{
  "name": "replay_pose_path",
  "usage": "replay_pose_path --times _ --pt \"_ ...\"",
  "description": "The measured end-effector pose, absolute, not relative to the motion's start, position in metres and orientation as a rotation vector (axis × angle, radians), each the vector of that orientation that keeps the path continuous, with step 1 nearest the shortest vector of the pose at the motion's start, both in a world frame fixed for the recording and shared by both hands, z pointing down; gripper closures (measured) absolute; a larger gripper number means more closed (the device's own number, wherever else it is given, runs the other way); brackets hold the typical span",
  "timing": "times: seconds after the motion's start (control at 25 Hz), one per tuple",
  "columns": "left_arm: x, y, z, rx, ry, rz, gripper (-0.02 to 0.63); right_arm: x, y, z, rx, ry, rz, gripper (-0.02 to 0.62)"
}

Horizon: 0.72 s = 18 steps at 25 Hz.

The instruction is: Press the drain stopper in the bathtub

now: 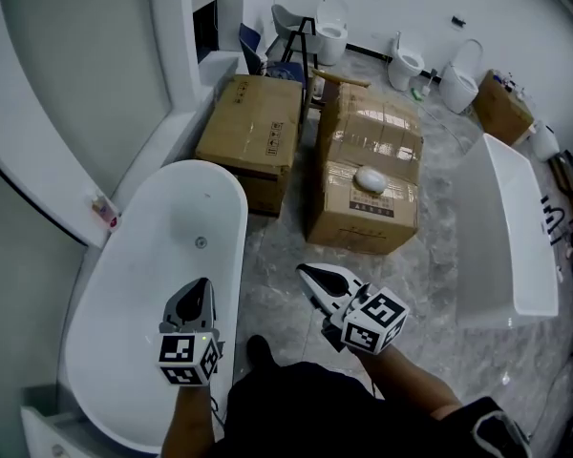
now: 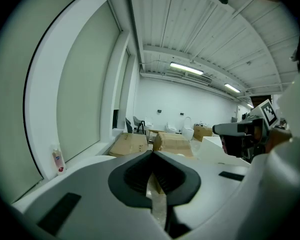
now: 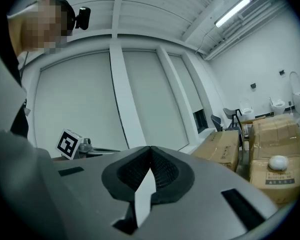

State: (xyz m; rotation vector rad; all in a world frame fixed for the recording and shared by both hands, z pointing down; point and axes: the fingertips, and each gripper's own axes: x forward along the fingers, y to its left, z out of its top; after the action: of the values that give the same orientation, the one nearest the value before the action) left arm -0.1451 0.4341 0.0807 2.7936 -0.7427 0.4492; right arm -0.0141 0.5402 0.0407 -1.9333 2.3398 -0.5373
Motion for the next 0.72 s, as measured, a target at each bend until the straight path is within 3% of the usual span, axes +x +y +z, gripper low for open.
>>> replay_pose_path --times 0.72 --pt "-0.125 0.338 0.101 2.753 -0.733 0.506 0.594 0.01 0.438 0.064 -1.927 2.349 -0.65 0.581"
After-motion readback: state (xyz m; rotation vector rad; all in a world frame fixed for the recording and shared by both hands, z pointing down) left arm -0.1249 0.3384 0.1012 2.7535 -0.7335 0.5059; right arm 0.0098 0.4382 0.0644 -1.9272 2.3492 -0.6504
